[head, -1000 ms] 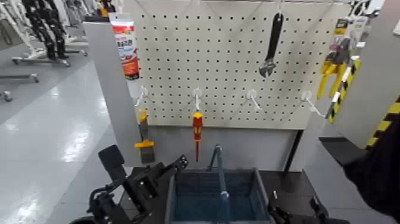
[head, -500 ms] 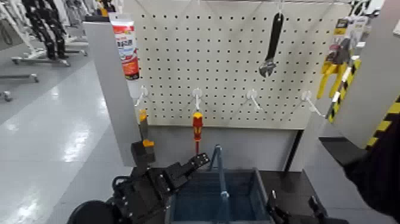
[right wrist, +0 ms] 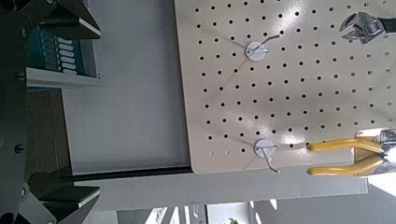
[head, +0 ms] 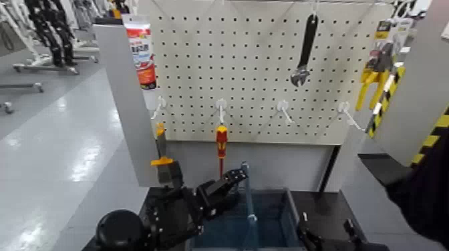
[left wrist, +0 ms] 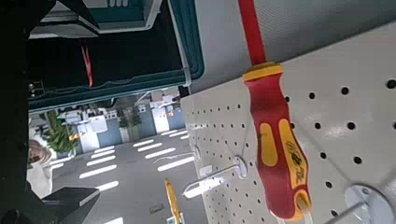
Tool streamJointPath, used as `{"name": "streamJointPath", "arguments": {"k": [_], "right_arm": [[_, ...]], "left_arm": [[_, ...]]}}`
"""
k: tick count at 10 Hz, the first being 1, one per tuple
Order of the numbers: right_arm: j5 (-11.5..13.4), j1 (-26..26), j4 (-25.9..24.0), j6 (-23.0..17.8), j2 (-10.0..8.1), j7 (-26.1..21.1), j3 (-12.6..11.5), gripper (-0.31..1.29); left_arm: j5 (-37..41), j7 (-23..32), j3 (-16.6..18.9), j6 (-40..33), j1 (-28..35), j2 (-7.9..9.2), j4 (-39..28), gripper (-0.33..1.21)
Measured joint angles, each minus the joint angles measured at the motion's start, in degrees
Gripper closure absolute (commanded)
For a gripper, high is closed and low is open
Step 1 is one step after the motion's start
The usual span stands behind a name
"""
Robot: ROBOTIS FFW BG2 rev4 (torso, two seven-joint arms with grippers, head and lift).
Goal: Grasp the handle of the crate.
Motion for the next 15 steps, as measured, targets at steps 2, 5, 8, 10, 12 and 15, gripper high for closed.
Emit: {"name": "streamJointPath", "arguments": {"k": [2, 5, 8, 10, 12, 15], "right_arm": [[-0.1, -0.2, 0.2, -0.2, -0.08, 0.0, 0.4, 0.13], [-0.4, -0.5, 0.5, -0.6, -0.16, 0.1, 0.6, 0.13], [-0.7, -0.7, 0.8, -1.0, -0.26, 0.2, 0.9, 0.13], [-0.9, -0.7, 1.0, -1.4, -0.33, 0.2, 0.9, 0.13], [-1.0, -0.7, 1.0, -1.6, -0.35, 0.3, 0.9, 0.13], [-1.0, -0.7, 1.0, -1.8, -0.35, 0.2, 0.8, 0.13]], "left_arm": [[4.0, -0.2, -2.7, 1.8, -3.2, -0.29, 5.0, 0.12], [8.8, -0.3, -6.2, 3.0, -6.0, -0.6, 9.9, 0.28], [11.5, -0.8, -7.9, 3.7, -7.1, -0.6, 12.2, 0.96], [11.8, -0.8, -8.1, 3.8, -7.1, -0.59, 12.4, 1.14], [12.3, -0.8, -8.4, 3.8, -7.0, -0.64, 12.6, 1.17], [13.4, -0.7, -8.9, 3.2, -6.5, -0.91, 12.7, 1.19]]}}
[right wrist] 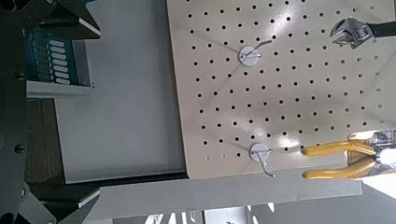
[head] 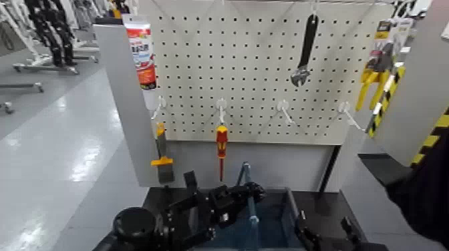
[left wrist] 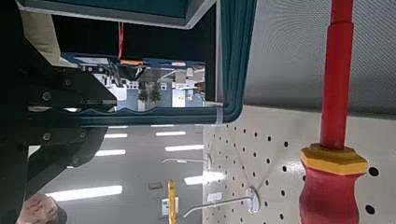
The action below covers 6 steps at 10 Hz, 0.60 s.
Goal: Grasp the handle of the crate.
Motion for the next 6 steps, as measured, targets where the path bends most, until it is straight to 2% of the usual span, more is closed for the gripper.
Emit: {"name": "streamJointPath", "arguments": {"k": [4, 6], "right_arm": [[0.0, 0.1, 0.0, -0.1, 0.0, 0.0, -0.2, 0.13], [0.1, 0.3, -0.1, -0.1, 0.0, 0.0, -0.3, 0.13]], "left_arm": [[1.0, -0.4, -0.5, -0.9, 1.3, -0.11, -1.3, 1.19], [2.2, -0.5, -1.0, -1.1, 2.9, -0.04, -4.0, 1.19]]}}
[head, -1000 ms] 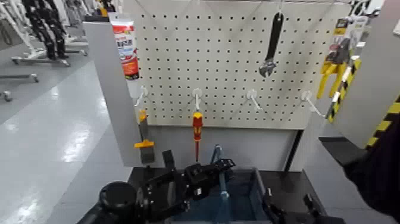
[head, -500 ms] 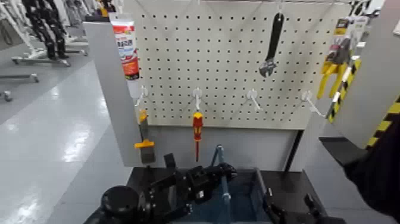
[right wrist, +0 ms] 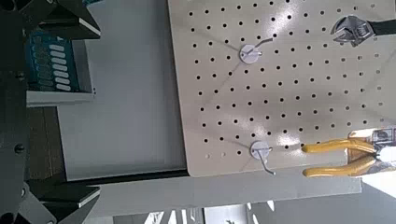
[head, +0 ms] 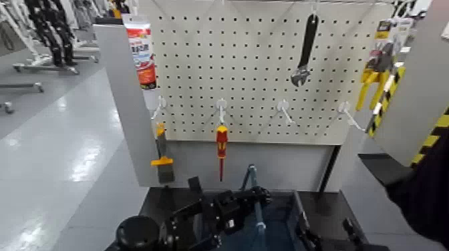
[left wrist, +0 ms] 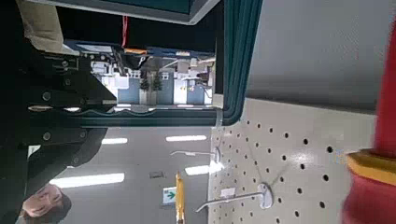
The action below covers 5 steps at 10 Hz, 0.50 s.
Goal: Grasp the handle of the crate.
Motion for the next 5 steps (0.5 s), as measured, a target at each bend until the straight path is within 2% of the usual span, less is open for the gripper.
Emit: {"name": "streamJointPath", "arguments": {"k": [5], "right_arm": [[0.0, 0.1, -0.1, -0.1, 0.09, -0.1, -0.3, 0.13]], "left_arm": [[1.4, 4.2, 2.9, 0.3, 6.9, 1.91, -12.4, 1.19]]}}
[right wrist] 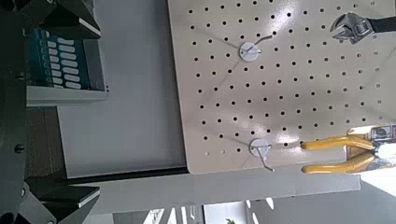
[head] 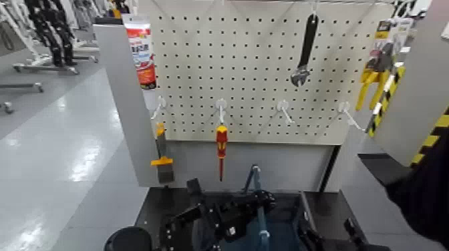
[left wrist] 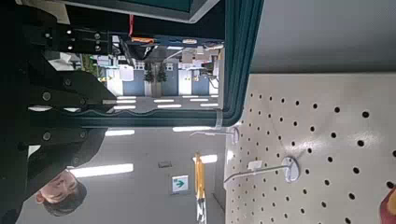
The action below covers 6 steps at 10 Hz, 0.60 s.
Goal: Grasp the handle of the crate.
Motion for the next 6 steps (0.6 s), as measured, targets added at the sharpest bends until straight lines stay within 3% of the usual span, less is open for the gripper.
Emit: {"name": "streamJointPath", "arguments": {"k": [6], "right_arm": [[0.0, 0.3, -0.1, -0.5, 0.17, 0.0, -0.3, 0.13]], "left_arm": [[4.3, 9.2, 3.8, 0.9, 8.0, 1.61, -11.1, 1.19]]}}
